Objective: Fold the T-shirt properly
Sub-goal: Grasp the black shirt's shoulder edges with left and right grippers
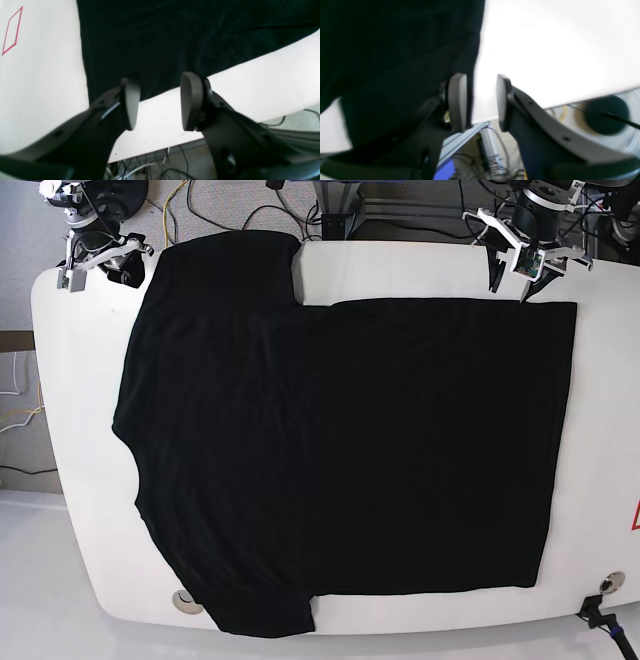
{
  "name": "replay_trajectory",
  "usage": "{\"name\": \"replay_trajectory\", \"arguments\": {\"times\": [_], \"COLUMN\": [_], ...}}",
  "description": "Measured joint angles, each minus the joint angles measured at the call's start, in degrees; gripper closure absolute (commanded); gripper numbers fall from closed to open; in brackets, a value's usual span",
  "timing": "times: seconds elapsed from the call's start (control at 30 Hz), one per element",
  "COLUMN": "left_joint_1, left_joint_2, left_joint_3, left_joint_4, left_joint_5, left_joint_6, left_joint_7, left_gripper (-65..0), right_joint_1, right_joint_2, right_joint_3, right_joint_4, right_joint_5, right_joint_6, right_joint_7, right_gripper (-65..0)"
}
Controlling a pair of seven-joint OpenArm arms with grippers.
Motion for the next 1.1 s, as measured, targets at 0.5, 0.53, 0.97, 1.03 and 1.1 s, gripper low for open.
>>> {"name": "replay_trajectory", "arguments": {"times": [0.5, 0.53, 0.97, 1.03, 1.1], "left_joint_1": [-1.51, -1.53, -2.43, -2.38, -2.36], "left_joint_2": [0.31, 0.28, 0.96, 0.90, 0.79], "left_joint_3": [-0.04, -0.04, -2.75, -3.93, -5.73], "left_joint_4": [-0.74, -0.74, -0.61, -0.59, -0.59], "left_joint_5": [-0.20, -0.20, -0.13, -0.17, -0.17], "left_joint_6": [-0.42, -0.42, 0.24, 0.13, 0.31], "left_joint_7": [1.14, 0.76, 1.66, 2.05, 2.19], "left_gripper": [-26.2, -26.1, -25.9, -26.2, -26.8], "right_joint_1": [5.38, 5.51, 6.08, 6.12, 6.14], "right_joint_2": [-1.79, -1.84, -2.12, -2.10, -2.12], "right_joint_3": [1.16, 1.11, 0.26, 0.04, 0.04], "right_joint_4": [-8.46, -8.92, -11.32, -11.37, -11.45], "right_joint_5": [6.01, 6.73, 8.44, 8.46, 8.46], "right_joint_6": [4.26, 4.31, 5.22, 5.22, 5.25], "right_joint_7": [-8.13, -8.13, -6.84, -6.64, -6.62], "right_gripper": [-20.2, -20.1, -20.0, -20.0, -20.1]}}
